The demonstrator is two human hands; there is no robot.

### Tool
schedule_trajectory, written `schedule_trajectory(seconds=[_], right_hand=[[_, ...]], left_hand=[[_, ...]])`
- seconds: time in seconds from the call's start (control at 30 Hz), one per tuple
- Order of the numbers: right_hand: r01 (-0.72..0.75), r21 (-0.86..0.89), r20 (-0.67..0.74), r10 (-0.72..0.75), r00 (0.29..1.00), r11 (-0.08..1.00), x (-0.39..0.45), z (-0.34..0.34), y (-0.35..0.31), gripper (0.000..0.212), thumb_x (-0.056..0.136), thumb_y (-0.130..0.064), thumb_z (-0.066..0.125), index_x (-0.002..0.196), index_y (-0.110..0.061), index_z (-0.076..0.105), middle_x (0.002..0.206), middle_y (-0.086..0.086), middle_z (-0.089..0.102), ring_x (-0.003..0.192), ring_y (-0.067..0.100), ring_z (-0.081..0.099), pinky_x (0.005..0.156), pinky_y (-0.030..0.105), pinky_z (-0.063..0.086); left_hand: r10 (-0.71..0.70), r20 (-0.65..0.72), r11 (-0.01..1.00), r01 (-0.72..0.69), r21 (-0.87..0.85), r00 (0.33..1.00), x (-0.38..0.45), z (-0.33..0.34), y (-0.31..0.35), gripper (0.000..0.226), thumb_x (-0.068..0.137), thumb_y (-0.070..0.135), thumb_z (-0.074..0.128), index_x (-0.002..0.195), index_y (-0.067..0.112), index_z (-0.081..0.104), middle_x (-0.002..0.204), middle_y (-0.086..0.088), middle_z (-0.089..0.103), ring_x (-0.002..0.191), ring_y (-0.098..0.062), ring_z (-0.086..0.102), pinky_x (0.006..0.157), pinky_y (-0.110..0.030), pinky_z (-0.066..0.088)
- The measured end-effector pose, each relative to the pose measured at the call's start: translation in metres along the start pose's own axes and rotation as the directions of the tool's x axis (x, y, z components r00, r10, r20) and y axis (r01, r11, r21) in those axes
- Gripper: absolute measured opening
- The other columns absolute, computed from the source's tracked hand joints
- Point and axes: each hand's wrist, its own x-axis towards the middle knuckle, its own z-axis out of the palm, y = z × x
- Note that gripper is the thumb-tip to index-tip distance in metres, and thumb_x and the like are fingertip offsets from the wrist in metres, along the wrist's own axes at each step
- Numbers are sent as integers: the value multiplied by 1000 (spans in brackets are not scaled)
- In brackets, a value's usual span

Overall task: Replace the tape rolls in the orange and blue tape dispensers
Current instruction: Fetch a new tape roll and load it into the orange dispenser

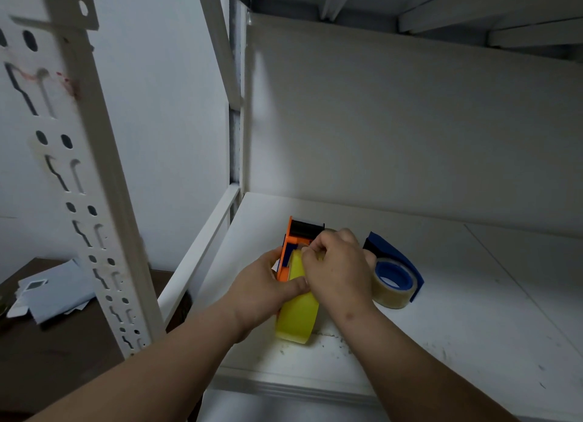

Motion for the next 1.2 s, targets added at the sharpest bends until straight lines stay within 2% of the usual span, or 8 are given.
schedule_trajectory(seconds=[0.07, 0.2, 0.33, 0.4, 0.57, 0.77, 0.97, 1.2], right_hand=[[12, -28, 3, -12, 1000, 1000, 2, 1, 1, 16, 82, -35, 57, 68, -31, 49, 83, -11, 46, 82, 15, 52, 82, 30, 22], [36, -76, 23, -34, 999, 997, 6, 3, 0, 19, 84, -38, 54, 69, -29, 48, 82, -9, 48, 83, 15, 52, 81, 30, 21], [36, -104, 24, -33, 999, 994, 10, 3, -3, 22, 87, -36, 53, 67, -28, 48, 80, -8, 49, 80, 15, 51, 81, 33, 23], [24, -82, 28, -22, 999, 996, 10, 5, -5, 23, 87, -33, 52, 66, -26, 47, 78, -8, 48, 77, 15, 50, 83, 35, 27], [-31, -26, 46, 33, 998, 999, 12, 10, -8, 24, 87, -29, 50, 64, -24, 44, 71, -8, 48, 74, 16, 49, 83, 36, 28], [-22, -44, 81, 26, 996, 999, 20, 11, -9, 26, 87, -29, 51, 63, -23, 43, 75, -5, 50, 78, 19, 50, 81, 35, 27], [57, -90, 62, -52, 997, 994, 21, 12, -10, 23, 89, -28, 49, 67, -23, 41, 75, -6, 45, 72, 16, 43, 79, 35, 28], [139, -126, 32, -136, 990, 982, 23, 10, -10, 23, 90, -26, 50, 70, -20, 41, 76, -5, 41, 65, 16, 40, 70, 30, 29]], left_hand=[[3, -50, 999, 0, 43, 999, 0, 0, 0, 58, 76, 43, 80, 127, 34, 54, 94, -2, 76, 86, -17, 74, 68, -29, 56], [23, -67, 995, -17, 95, 997, 2, 0, 0, 53, 77, 46, 78, 121, 32, 52, 96, -3, 74, 90, -21, 73, 85, -45, 59], [39, -80, 995, -32, 91, 996, 3, -1, -1, 56, 77, 45, 78, 124, 29, 52, 95, -6, 74, 90, -23, 73, 86, -47, 59], [21, -73, 996, -15, 85, 997, 3, -3, -3, 62, 78, 45, 78, 130, 27, 50, 95, -3, 74, 90, -20, 73, 84, -42, 60], [-11, 48, 999, 13, -39, 999, 2, -13, -6, 56, 81, 37, 77, 130, 31, 51, 76, 9, 75, 68, -2, 73, 53, -15, 52], [-22, 205, 996, 39, -79, 979, 5, -23, -6, 59, 74, 15, 85, 122, 33, 57, 82, 10, 77, 76, -5, 73, 59, -16, 53], [21, 178, 1000, -17, -24, 984, 6, -24, -6, 48, 78, 21, 83, 118, 31, 58, 79, 18, 75, 70, 4, 70, 54, -12, 50], [51, 162, 998, -56, 26, 985, 6, -25, -5, 48, 81, 25, 80, 124, 31, 59, 94, 8, 76, 82, -3, 73, 63, -15, 53]])
